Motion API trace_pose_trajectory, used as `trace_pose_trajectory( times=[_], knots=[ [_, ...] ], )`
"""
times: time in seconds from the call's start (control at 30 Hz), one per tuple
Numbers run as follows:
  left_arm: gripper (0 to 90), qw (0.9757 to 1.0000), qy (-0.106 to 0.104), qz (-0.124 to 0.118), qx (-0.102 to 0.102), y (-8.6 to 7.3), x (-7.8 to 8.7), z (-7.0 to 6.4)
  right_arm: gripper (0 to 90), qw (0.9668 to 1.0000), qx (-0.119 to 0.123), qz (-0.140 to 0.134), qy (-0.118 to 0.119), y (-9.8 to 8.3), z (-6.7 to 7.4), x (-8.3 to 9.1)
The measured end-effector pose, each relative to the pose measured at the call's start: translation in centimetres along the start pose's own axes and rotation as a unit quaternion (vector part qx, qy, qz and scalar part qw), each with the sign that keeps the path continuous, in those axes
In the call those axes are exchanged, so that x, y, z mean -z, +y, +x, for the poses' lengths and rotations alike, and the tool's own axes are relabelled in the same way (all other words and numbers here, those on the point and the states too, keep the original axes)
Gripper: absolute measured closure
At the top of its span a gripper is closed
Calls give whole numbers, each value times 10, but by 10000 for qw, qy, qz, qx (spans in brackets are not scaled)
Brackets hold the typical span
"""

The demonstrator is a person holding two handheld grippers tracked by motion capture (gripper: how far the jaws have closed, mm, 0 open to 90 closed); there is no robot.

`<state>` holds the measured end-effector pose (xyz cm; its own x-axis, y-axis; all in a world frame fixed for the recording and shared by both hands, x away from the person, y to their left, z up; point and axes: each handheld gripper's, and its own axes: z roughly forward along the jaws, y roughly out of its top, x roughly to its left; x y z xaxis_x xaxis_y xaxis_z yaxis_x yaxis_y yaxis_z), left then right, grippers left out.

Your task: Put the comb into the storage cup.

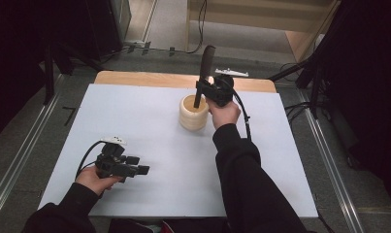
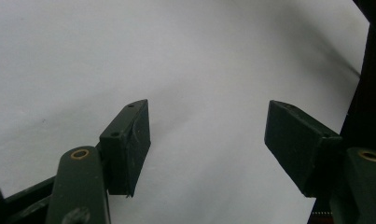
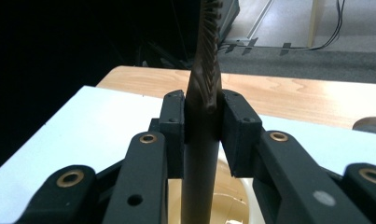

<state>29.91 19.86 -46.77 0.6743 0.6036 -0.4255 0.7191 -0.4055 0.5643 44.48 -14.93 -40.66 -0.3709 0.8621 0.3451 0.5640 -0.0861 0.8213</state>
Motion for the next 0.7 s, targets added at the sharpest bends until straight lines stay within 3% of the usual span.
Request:
trace_pose_trajectory(
  times=[0.6, 0.7],
  knots=[
    [317, 10000, -1, 13, -6, 0, -1, 0, 701, 9997, 123, 232, 27, -26, -3, -10],
    [317, 10000, -1, 23, -8, 1, -1, 0, 701, 9997, 185, 148, 41, -30, -2, -10]
  ],
)
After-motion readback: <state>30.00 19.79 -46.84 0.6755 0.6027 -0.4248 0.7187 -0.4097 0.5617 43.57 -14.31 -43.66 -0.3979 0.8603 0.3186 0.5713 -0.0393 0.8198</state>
